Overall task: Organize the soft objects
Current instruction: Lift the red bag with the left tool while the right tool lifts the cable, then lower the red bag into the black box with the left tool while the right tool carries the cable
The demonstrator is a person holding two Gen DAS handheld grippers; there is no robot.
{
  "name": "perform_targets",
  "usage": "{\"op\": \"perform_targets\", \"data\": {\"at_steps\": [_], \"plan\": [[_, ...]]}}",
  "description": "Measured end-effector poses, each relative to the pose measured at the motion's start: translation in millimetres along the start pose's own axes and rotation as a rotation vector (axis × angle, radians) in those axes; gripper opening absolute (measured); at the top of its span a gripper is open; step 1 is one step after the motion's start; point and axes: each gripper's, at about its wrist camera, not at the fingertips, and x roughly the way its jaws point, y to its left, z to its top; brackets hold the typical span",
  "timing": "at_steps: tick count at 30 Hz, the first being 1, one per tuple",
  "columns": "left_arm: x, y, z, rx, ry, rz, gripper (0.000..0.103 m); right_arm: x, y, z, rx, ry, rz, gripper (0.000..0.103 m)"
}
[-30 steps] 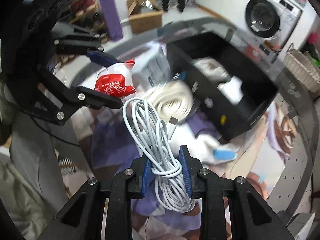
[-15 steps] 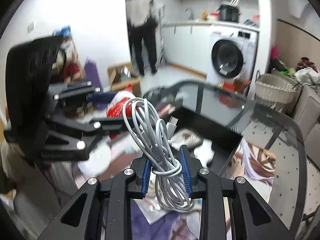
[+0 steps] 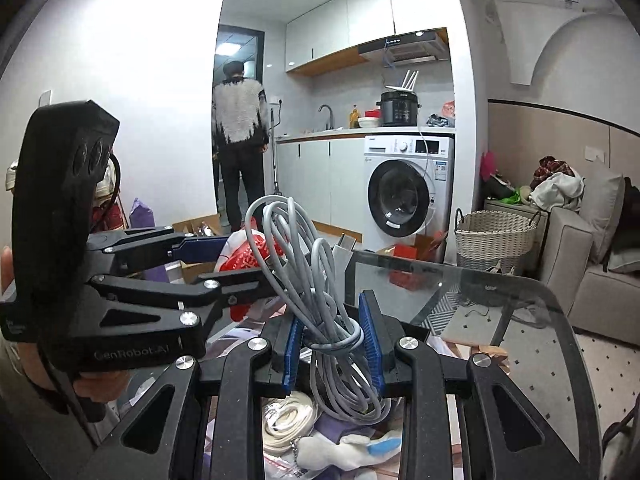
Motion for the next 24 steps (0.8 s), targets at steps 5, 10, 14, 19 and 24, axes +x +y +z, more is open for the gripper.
{"op": "perform_targets", "data": {"at_steps": [5, 10, 14, 19, 24], "plan": [[15.0, 5.2, 4.7, -0.014, 0.000, 0.016, 0.048, 6.0, -2.2, 2.9, -0.008, -0.020, -0.029, 0.028], [33.8, 16.3, 9.5, -0.052, 0.012, 0.038, 0.048, 14.0, -3.3, 11.6, -0.003, -0.031, -0.051, 0.028], [54.5, 24.4, 13.0, -0.081, 0.025, 0.052, 0.048, 28.1, -6.7, 14.7, -0.001, -0.032, -0.072, 0.028], [76.2, 36.5, 15.8, -0.132, 0.028, 0.075, 0.048, 51.6, -16.1, 20.9, 0.016, -0.039, -0.094, 0.028], [97.9, 37.2, 15.8, -0.119, 0.025, 0.099, 0.048, 72.2, -22.5, 27.6, 0.018, -0.042, -0.120, 0.028]]}}
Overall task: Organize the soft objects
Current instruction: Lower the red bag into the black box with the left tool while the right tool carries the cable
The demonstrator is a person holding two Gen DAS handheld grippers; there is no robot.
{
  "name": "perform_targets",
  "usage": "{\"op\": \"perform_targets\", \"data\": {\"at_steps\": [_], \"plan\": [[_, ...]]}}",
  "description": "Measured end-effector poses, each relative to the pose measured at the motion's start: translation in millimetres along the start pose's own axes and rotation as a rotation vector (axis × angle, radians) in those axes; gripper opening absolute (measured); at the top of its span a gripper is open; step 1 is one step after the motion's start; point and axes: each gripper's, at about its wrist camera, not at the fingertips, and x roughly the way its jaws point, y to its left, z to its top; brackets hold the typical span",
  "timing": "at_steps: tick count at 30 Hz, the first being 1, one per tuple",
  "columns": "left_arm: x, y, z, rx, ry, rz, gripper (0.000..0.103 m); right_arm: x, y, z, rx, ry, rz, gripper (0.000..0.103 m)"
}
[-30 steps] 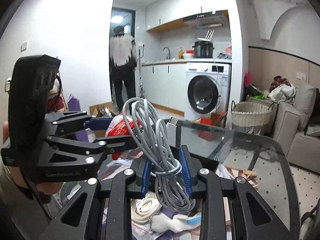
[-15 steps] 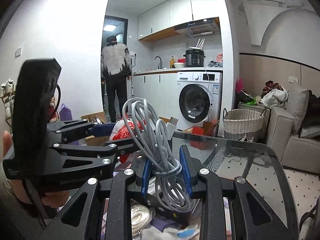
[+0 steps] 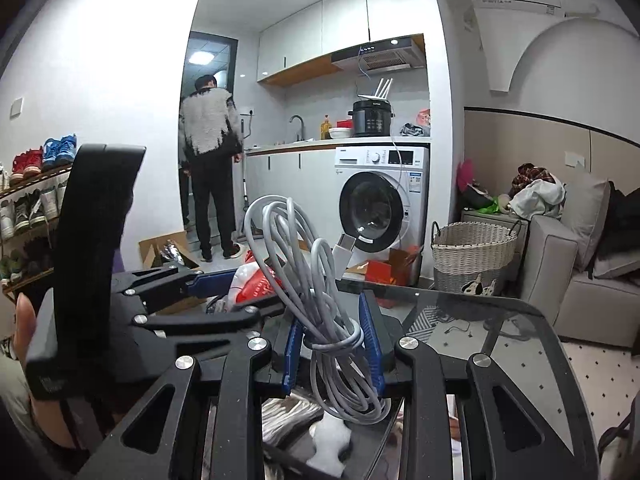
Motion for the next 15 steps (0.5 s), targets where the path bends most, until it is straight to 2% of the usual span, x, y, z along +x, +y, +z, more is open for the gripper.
{"op": "perform_targets", "data": {"at_steps": [8, 12, 15], "plan": [[11.1, 4.5, -1.5, -0.021, 0.051, 0.022, 0.048, 22.1, -4.3, 4.3, 0.014, 0.036, -0.014, 0.028], [30.5, 9.0, -4.7, -0.047, 0.165, 0.025, 0.048, 33.8, -5.4, 1.5, 0.025, 0.124, -0.024, 0.028], [43.1, 8.1, -11.7, -0.032, 0.237, 0.058, 0.048, 48.1, -12.9, -1.0, 0.044, 0.203, -0.029, 0.028]]}}
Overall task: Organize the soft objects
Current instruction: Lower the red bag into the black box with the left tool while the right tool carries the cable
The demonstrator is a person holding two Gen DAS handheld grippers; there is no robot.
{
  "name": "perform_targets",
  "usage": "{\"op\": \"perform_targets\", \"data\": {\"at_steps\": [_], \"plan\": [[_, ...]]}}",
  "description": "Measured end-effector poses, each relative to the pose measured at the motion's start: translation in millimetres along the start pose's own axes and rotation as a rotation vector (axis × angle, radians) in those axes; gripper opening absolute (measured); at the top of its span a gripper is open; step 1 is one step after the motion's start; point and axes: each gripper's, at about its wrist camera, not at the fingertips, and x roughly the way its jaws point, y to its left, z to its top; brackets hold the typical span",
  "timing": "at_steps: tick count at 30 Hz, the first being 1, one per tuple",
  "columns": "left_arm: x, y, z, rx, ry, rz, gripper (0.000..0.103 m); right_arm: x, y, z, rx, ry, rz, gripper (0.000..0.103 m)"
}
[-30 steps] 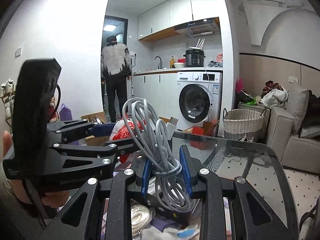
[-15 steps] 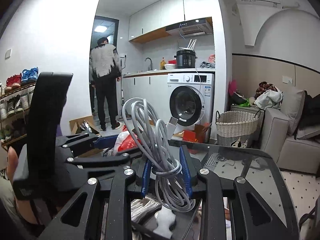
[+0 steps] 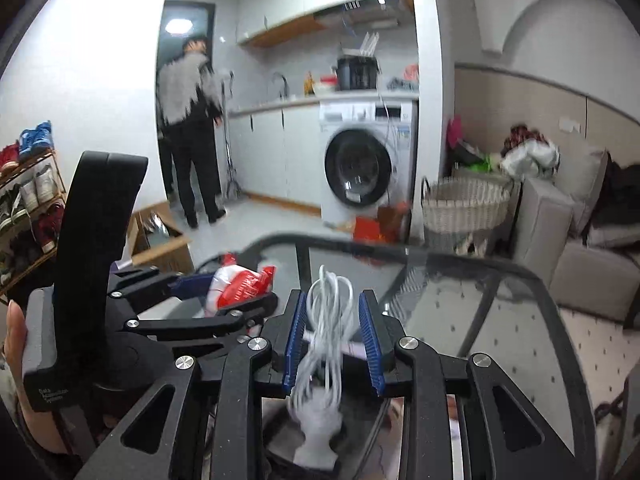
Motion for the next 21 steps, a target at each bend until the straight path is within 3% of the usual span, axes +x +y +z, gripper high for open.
{"op": "perform_targets", "data": {"at_steps": [5, 10, 13, 21], "plan": [[26.4, -5.4, -9.3, 0.007, 0.170, -0.027, 0.048, 29.6, -15.4, -14.8, 0.061, 0.150, 0.015, 0.028], [41.6, -14.6, -19.2, 0.047, 0.286, -0.012, 0.048, 55.6, -17.7, -33.5, 0.066, 0.306, 0.049, 0.028], [49.3, -16.1, -23.8, 0.050, 0.358, -0.035, 0.049, 62.0, -19.8, -37.5, 0.056, 0.344, 0.055, 0.028], [53.1, -23.8, -32.7, 0.098, 0.411, -0.015, 0.058, 74.6, -23.8, -49.8, 0.070, 0.428, 0.059, 0.028]]}}
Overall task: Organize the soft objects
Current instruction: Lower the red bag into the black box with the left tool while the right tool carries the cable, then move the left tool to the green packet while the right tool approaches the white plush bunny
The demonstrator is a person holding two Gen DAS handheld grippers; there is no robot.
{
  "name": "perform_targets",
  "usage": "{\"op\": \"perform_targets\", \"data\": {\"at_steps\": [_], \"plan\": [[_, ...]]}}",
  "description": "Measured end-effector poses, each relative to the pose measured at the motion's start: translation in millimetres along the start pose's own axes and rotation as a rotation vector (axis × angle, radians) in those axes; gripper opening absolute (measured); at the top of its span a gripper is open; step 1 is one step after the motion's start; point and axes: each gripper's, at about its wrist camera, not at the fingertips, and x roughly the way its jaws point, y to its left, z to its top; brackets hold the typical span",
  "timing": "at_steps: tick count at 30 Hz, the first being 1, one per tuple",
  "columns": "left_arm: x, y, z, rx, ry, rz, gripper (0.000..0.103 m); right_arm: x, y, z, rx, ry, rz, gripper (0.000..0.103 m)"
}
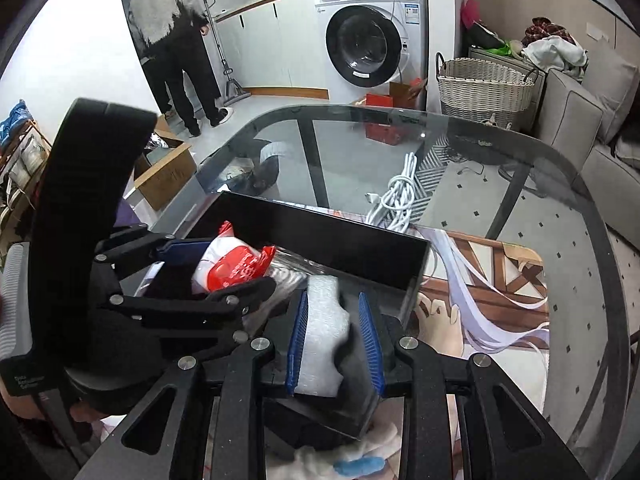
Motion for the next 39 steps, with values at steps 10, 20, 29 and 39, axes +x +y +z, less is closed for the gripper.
{"op": "perform_targets", "data": {"at_steps": [10, 20, 29, 39], "plan": [[-16.6, 3.8, -3.7, 0.004, -0.014, -0.027, 0.065, -14.3, 3.6, -4.9, -0.016, -0.005, 0.000, 0.028], [-76.0, 10.0, -24.2, 0.038, -0.112, -0.009, 0.075, -45.7, 18.9, -14.2, -0.085, -0.034, 0.031, 0.028], [-64.0, 8.9, -55.0, 0.059, 0.006, -0.028, 0.075, -50.2, 30.9, -37.5, -0.157, 0.055, 0.060, 0.028], [-38.8, 0.3, -66.9, 0.098, 0.119, -0.077, 0.012, -13.2, 30.7, -67.4, -0.144, 0.192, 0.099, 0.028]]}}
